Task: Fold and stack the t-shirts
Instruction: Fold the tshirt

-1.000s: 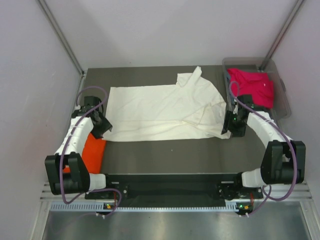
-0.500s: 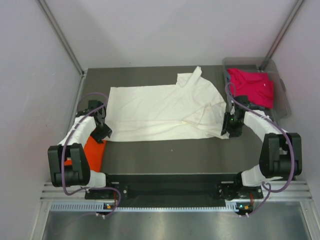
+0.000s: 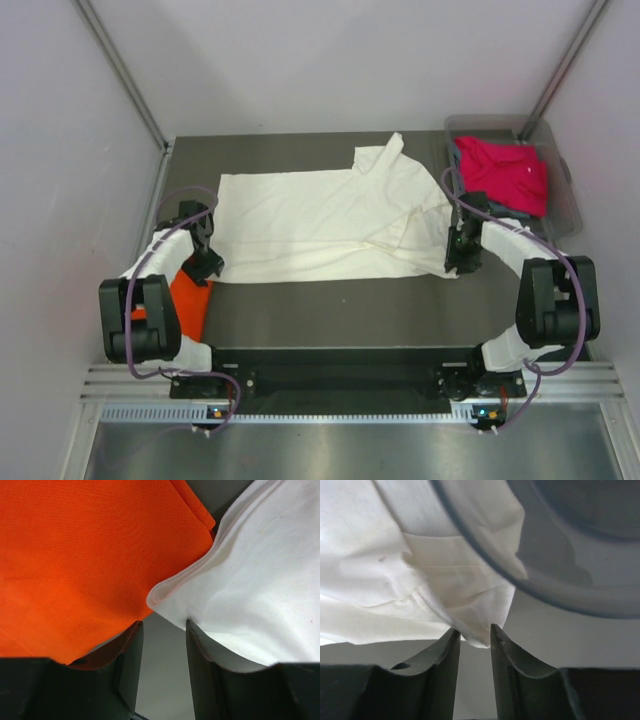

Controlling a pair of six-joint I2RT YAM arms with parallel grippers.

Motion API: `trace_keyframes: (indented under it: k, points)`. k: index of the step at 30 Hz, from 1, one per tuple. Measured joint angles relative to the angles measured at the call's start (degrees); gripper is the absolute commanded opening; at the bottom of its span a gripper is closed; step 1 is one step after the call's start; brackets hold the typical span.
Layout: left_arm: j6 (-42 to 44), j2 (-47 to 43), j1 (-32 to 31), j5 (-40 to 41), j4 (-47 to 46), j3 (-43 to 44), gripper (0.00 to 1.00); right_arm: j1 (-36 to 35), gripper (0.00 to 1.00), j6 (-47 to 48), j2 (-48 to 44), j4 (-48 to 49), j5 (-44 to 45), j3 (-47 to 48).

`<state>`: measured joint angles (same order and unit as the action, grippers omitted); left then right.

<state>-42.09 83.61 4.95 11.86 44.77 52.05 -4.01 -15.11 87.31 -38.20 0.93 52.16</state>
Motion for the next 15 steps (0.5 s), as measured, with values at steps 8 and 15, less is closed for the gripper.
trace_keyframes:
  k: [8, 15]
  points:
    - [0.22, 3.32, 0.94, 0.83, -0.42, 0.00, 0.43, -0.07, 0.03, -0.83, 1.64, 0.83, 5.90, 0.04]
    - [1.55, 3.56, 1.38, 1.16, -0.61, 0.07, 0.40, -0.42, 0.16, -1.25, 4.13, 0.44, 9.20, 0.52]
